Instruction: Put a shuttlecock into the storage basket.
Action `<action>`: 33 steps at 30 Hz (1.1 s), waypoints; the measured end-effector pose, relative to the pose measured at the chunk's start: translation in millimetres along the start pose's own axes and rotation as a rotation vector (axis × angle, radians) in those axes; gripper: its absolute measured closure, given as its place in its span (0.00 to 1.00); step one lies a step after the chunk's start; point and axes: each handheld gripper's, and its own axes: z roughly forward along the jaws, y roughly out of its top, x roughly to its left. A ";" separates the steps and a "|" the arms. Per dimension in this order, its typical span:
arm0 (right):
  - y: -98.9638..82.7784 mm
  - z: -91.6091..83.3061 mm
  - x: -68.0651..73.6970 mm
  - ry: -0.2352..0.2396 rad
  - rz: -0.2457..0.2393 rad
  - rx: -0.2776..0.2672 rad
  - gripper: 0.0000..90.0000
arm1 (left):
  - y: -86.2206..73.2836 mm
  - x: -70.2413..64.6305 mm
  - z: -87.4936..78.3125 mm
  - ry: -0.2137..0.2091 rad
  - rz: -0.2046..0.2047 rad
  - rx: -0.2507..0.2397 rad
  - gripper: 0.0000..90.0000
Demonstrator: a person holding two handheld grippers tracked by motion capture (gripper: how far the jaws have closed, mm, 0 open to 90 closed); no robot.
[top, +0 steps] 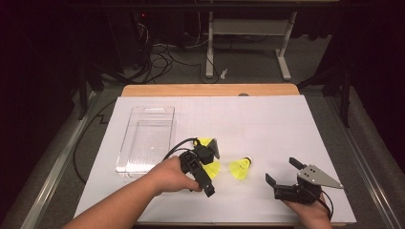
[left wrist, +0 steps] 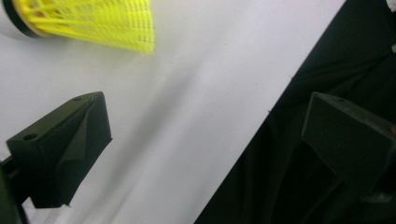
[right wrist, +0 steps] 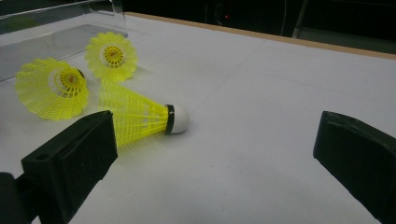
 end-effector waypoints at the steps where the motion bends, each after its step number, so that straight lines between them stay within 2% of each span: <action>1: 0.1 0.0 0.0 0.000 0.000 0.000 0.00 | 1.4 0.8 -1.0 -0.002 -0.005 -0.001 0.02; 13: 0.3 0.0 0.2 0.002 -0.001 -0.003 0.00 | 14.8 8.7 -15.7 0.023 -0.031 -0.045 0.03; 20: 0.1 -0.5 -0.2 0.001 0.000 -0.003 0.00 | 22.7 15.3 -20.0 0.049 -0.068 -0.052 0.03; 26: 0.0 0.3 -0.1 0.003 0.001 -0.002 0.00 | 26.9 19.1 -18.3 0.053 -0.070 -0.035 0.05; 33: -0.1 0.0 -0.4 0.003 0.001 -0.002 0.00 | 29.5 22.0 -15.1 0.057 -0.070 -0.080 0.12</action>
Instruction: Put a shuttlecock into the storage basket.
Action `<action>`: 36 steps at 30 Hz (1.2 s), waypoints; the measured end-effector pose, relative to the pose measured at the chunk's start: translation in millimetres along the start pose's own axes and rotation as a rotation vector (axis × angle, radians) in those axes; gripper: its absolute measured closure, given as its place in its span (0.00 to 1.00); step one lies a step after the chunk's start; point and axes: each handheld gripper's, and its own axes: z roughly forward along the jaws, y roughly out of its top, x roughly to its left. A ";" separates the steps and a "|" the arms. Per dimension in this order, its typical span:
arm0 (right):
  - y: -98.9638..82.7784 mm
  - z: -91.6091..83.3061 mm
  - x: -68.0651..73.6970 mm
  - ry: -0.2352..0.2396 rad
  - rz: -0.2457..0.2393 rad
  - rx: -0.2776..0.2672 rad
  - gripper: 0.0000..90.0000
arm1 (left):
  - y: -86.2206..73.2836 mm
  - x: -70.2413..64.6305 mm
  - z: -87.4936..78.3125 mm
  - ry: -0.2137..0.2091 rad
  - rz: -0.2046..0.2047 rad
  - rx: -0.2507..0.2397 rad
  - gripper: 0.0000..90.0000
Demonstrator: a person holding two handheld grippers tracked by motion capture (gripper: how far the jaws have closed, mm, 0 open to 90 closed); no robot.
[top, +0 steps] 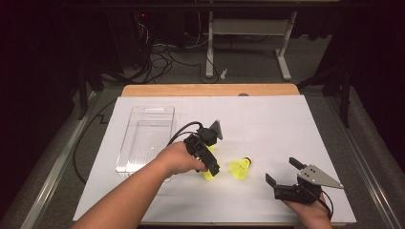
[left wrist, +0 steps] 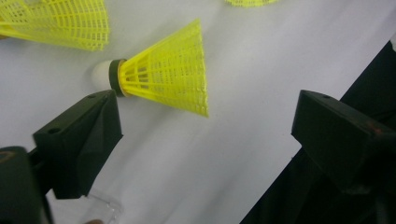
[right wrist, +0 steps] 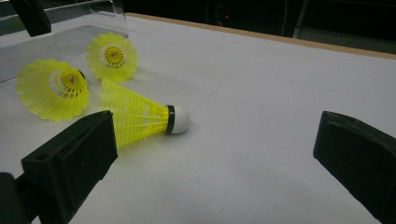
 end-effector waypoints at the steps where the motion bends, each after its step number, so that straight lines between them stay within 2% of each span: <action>1: 0.0 0.0 0.0 0.000 0.000 0.000 0.00 | 0.7 0.6 0.2 -0.010 -0.003 0.003 0.14; 4: 0.1 0.4 0.1 0.001 -0.001 0.001 0.00 | 1.7 1.5 3.0 0.018 -0.002 -0.019 0.17; 8: 0.1 0.5 0.7 0.002 -0.003 0.001 0.00 | 4.6 3.1 7.7 0.020 -0.017 -0.036 0.17; 17: 0.1 0.8 0.9 0.006 -0.005 0.002 0.00 | 9.3 4.3 17.1 0.057 -0.013 -0.006 0.31; 20: 0.0 1.1 1.1 0.007 -0.007 0.003 0.00 | 9.7 4.1 21.4 0.097 -0.011 0.015 0.32; 24: -0.1 1.2 0.8 0.008 -0.008 0.004 0.00 | 9.9 4.1 23.0 0.107 0.005 0.027 0.39; 36: -0.1 1.5 1.2 0.010 -0.006 0.005 0.00 | 9.8 1.9 26.3 0.133 0.011 0.022 0.57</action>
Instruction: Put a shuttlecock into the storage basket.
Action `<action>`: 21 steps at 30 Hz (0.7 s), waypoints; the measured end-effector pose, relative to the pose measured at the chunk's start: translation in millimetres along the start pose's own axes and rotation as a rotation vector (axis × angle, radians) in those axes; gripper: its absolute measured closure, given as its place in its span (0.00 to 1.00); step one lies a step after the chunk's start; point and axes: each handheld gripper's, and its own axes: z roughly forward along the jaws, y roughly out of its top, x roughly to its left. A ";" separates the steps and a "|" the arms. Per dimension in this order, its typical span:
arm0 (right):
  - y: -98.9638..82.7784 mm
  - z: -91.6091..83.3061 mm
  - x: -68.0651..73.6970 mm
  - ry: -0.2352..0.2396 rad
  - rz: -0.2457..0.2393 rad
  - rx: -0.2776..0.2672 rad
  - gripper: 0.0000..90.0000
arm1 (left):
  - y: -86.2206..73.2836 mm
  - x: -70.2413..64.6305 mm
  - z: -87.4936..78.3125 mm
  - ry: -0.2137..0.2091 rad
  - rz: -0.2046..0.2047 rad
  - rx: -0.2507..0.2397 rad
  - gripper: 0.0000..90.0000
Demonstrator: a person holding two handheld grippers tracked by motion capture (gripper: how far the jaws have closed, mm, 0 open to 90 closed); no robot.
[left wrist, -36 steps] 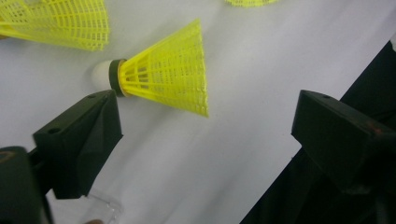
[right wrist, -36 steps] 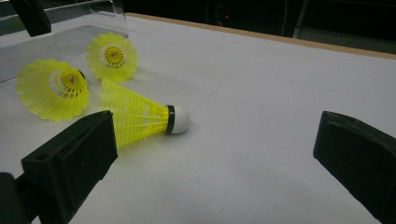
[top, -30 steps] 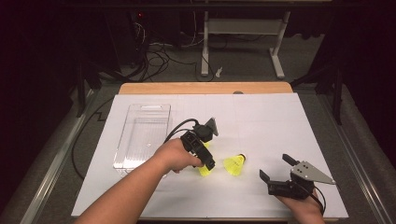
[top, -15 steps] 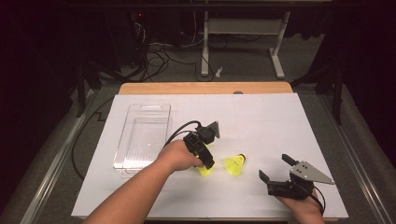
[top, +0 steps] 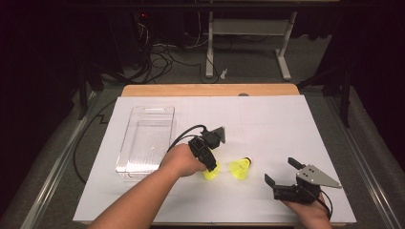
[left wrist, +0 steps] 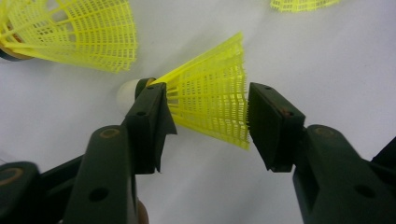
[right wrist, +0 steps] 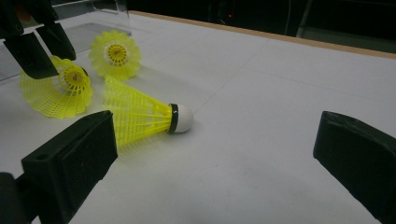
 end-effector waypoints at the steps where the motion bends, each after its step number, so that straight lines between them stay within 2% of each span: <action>1: 0.0 0.0 0.0 0.000 0.000 0.000 0.00 | 0.0 0.1 0.1 0.000 0.000 -0.001 0.61; 14: -0.1 0.1 0.2 0.006 0.002 0.001 0.00 | -1.1 -0.3 -4.0 -0.020 0.000 -0.029 0.82; 21: -0.1 -0.1 0.3 0.006 0.004 0.000 0.00 | -0.7 -2.4 -2.5 -0.023 0.013 -0.024 0.94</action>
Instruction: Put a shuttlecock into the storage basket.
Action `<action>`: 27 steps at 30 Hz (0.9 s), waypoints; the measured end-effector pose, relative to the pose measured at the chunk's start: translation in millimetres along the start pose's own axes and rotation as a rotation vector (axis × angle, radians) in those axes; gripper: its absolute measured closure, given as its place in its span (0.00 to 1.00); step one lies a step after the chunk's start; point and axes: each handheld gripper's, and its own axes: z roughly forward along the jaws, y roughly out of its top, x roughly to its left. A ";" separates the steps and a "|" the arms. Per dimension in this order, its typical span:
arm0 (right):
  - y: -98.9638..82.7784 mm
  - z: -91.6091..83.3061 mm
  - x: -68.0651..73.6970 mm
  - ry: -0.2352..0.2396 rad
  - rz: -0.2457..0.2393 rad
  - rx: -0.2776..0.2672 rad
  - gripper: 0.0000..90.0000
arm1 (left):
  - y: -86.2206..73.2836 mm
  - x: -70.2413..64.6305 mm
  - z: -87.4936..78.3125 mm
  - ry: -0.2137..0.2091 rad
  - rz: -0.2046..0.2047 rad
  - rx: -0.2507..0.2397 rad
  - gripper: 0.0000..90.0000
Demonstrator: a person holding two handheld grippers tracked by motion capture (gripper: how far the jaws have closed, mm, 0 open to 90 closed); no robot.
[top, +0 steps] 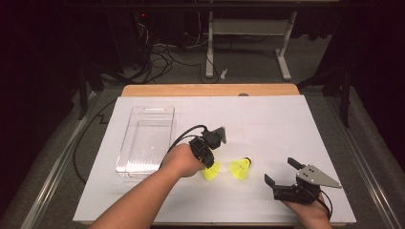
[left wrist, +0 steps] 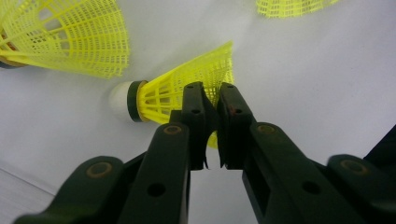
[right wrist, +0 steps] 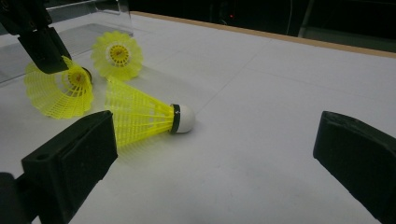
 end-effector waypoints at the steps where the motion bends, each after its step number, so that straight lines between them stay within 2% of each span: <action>1: 0.0 -0.1 -0.1 0.000 0.000 0.000 0.00 | 0.0 0.5 -0.1 -0.002 0.009 0.009 0.95; 10: 0.0 -0.3 -0.6 0.000 0.002 -0.002 0.00 | -3.0 2.5 -4.3 0.004 -0.004 -0.010 0.98; 11: 0.0 -0.2 -0.6 0.000 0.002 -0.001 0.00 | -3.4 3.8 -5.7 0.004 0.005 -0.005 0.98; 27: -0.3 0.6 0.2 0.000 0.000 0.001 0.00 | -10.6 14.1 -17.9 0.011 -0.033 -0.024 0.99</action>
